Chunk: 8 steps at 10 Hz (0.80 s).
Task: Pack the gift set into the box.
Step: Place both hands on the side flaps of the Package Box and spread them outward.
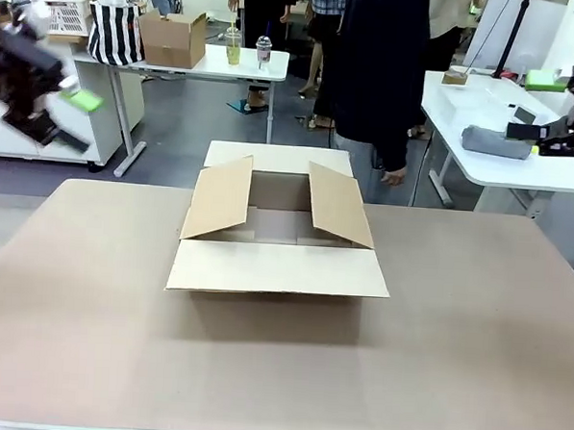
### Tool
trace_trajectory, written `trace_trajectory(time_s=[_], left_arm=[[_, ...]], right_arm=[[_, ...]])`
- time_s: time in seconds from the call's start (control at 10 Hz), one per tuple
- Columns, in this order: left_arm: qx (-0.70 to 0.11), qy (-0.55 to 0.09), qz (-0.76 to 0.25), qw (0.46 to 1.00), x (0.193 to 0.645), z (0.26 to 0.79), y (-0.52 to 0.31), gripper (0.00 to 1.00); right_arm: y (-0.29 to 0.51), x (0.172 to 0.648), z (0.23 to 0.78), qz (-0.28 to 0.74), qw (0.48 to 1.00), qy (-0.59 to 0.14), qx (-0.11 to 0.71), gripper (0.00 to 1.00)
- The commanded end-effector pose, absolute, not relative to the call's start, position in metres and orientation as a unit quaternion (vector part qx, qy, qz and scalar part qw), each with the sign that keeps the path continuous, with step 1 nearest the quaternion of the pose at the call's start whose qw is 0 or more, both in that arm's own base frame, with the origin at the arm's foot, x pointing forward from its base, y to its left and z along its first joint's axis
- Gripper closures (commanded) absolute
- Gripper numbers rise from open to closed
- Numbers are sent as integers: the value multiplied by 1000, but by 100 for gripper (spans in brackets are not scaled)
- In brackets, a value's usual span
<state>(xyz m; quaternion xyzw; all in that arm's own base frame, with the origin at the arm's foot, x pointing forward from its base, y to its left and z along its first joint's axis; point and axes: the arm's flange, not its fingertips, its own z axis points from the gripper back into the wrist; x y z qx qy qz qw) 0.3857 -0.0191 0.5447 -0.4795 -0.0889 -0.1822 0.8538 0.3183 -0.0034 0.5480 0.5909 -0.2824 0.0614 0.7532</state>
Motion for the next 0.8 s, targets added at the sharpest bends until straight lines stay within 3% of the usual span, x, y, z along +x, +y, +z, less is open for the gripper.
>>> trace_trajectory(time_s=[0.0, 0.3, 0.5, 0.7], left_arm=[[-435, -124, -182, 873, 403, 560, -97, 0], [-306, -140, -233, 912, 400, 550, -221, 0], [-156, -210, -244, 934, 389, 520, -311, 0], [-9, -236, -261, 936, 392, 480, -369, 0]], right_arm=[[-2, 324, 548, 71, 743, -296, 596, 0], [-2, 324, 548, 71, 743, -296, 596, 0], [-2, 324, 548, 71, 743, -296, 596, 0], [-2, 324, 548, 71, 743, -296, 596, 0]])
